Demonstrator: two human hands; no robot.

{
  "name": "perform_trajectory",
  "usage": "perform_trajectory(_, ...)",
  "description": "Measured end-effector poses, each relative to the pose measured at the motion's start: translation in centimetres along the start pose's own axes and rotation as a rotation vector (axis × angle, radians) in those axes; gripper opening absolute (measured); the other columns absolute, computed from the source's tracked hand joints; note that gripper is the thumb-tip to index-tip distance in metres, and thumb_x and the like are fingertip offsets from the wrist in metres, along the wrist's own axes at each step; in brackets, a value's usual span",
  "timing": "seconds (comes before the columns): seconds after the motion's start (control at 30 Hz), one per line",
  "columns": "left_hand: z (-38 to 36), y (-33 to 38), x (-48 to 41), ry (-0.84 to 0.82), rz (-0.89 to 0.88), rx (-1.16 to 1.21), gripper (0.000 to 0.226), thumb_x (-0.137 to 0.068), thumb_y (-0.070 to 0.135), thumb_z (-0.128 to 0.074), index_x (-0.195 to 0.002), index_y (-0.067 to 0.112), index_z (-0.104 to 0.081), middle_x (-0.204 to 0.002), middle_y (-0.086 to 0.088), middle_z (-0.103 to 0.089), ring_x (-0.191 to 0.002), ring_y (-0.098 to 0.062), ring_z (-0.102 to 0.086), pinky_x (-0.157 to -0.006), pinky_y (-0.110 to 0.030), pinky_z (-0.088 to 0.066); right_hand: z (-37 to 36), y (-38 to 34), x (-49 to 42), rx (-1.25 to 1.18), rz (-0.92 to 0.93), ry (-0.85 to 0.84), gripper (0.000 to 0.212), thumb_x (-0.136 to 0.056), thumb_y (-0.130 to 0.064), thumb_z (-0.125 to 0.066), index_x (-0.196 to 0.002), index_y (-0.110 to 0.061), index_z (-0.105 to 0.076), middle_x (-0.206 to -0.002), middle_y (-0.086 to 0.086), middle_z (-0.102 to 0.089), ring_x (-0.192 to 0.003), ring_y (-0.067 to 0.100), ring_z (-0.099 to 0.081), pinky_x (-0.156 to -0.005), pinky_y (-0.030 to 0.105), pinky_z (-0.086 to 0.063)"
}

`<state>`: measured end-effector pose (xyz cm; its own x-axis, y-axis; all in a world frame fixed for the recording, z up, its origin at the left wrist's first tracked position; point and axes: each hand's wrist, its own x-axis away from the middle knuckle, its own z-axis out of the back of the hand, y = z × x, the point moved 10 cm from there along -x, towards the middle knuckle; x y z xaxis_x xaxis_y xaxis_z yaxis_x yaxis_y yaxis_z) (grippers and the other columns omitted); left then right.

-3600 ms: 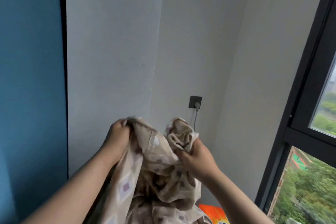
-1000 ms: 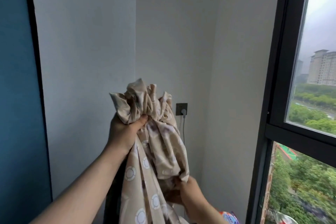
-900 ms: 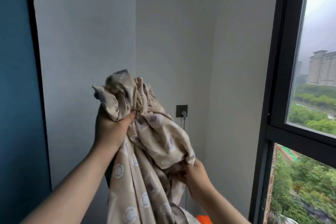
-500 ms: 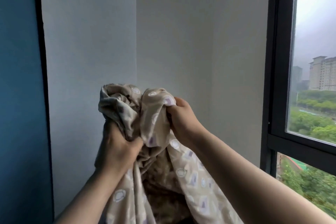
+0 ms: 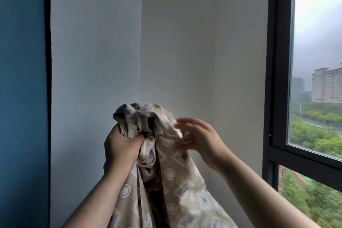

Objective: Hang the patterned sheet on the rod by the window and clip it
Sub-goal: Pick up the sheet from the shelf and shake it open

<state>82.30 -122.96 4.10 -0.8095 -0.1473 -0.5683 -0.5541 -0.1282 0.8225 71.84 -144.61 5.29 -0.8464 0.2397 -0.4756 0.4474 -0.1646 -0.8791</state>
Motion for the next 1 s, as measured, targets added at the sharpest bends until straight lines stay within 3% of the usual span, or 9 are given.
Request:
perform_trajectory(0.07,0.3,-0.2,-0.3,0.003,0.003,-0.023,0.019,-0.066,0.032,-0.073,-0.077,0.021,-0.061,-0.070,0.004,-0.067,-0.070,-0.019,-0.064,-0.057,-0.029,-0.047,3.3,4.9,2.7,0.202,-0.027,0.062,0.027,-0.095,-0.020,-0.061,-0.121,-0.016,-0.062,-0.107,0.004,-0.068,-0.070,0.007,-0.067,-0.068,0.028,-0.056)
perform_trajectory(0.17,0.3,-0.1,-0.4,-0.024,0.004,-0.049,0.020,-0.067,0.033,-0.073,-0.075,0.019,-0.061,-0.067,0.002,-0.067,-0.067,-0.019,-0.063,-0.055,-0.028,-0.045,1.7,13.1,7.5,0.371,-0.151,-0.215,0.054,-0.081,-0.052,-0.072,-0.125,-0.023,-0.064,-0.122,-0.004,-0.068,-0.114,0.004,-0.061,-0.100,0.030,-0.047)
perform_trajectory(0.27,-0.3,-0.3,-0.2,-0.088,0.047,-0.106,0.023,-0.071,0.040,-0.069,-0.073,0.019,-0.059,-0.068,0.000,-0.066,-0.067,-0.022,-0.062,-0.056,-0.029,-0.045,1.0,14.8,8.8,0.318,-0.200,-0.185,0.071,-0.063,-0.072,-0.074,-0.082,-0.003,-0.071,-0.081,0.000,-0.068,-0.085,0.003,-0.061,-0.074,0.024,-0.043)
perform_trajectory(0.33,-0.9,-0.7,0.0,-0.151,0.076,-0.183,0.034,-0.075,0.054,-0.061,-0.073,0.020,-0.060,-0.071,-0.002,-0.066,-0.068,-0.024,-0.062,-0.059,-0.030,-0.048,1.7,13.4,7.5,0.100,-0.197,-0.058,0.077,-0.050,-0.070,-0.082,-0.081,-0.001,-0.068,-0.081,0.012,-0.065,-0.076,0.019,-0.061,-0.070,0.031,-0.048)
perform_trajectory(0.43,-1.7,-1.7,1.2,-0.231,0.099,-0.248,0.056,-0.064,0.074,-0.043,-0.074,0.023,-0.064,-0.070,0.001,-0.067,-0.069,-0.022,-0.063,-0.058,-0.029,-0.046,0.6,8.1,4.2,-0.314,-0.081,0.003,0.083,-0.054,-0.053,-0.086,-0.119,-0.009,-0.061,-0.110,0.021,-0.065,-0.100,0.032,-0.064,-0.087,0.043,-0.051)
perform_trajectory(0.6,-2.3,-1.9,3.6,-0.344,0.128,0.152,0.036,-0.052,0.035,-0.074,-0.081,0.012,-0.072,-0.074,-0.002,-0.075,-0.076,-0.022,-0.072,-0.076,-0.043,-0.057,-3.1,2.3,1.3,0.073,0.111,-0.078,0.041,-0.080,-0.035,-0.072,-0.120,-0.033,-0.065,-0.120,0.002,-0.058,-0.104,0.002,-0.063,-0.088,0.018,-0.048)
perform_trajectory(0.77,-3.3,-1.2,5.2,-0.663,0.145,0.699,0.093,-0.041,0.045,-0.092,-0.118,0.003,-0.060,-0.112,-0.020,-0.069,-0.108,-0.034,-0.065,-0.096,-0.046,-0.046,-4.4,3.9,-0.4,-0.029,-0.098,-0.046,0.049,-0.088,-0.045,-0.060,-0.111,-0.003,-0.070,-0.113,0.028,-0.066,-0.104,0.023,-0.065,-0.098,0.041,-0.048)
perform_trajectory(0.87,-3.1,-1.1,5.1,-0.683,0.051,0.540,0.090,-0.043,0.068,-0.084,-0.119,0.025,-0.061,-0.123,0.002,-0.067,-0.117,-0.015,-0.061,-0.104,-0.039,-0.042,-5.3,5.3,-0.5,-0.372,-0.298,-0.134,0.065,-0.099,-0.046,-0.031,-0.111,0.005,-0.069,-0.107,0.025,-0.069,-0.100,0.034,-0.067,-0.093,0.042,-0.048)
perform_trajectory(1.0,-3.9,-2.0,5.7,-0.609,0.004,0.188,0.082,-0.042,0.067,-0.086,-0.116,0.053,-0.054,-0.111,0.017,-0.070,-0.109,-0.007,-0.064,-0.099,-0.039,-0.048,-6.1,4.9,-0.7,-0.515,-0.314,-0.157,0.075,-0.092,-0.060,-0.031,-0.093,0.005,-0.070,-0.085,0.022,-0.064,-0.069,0.029,-0.059,-0.066,0.035,-0.045)
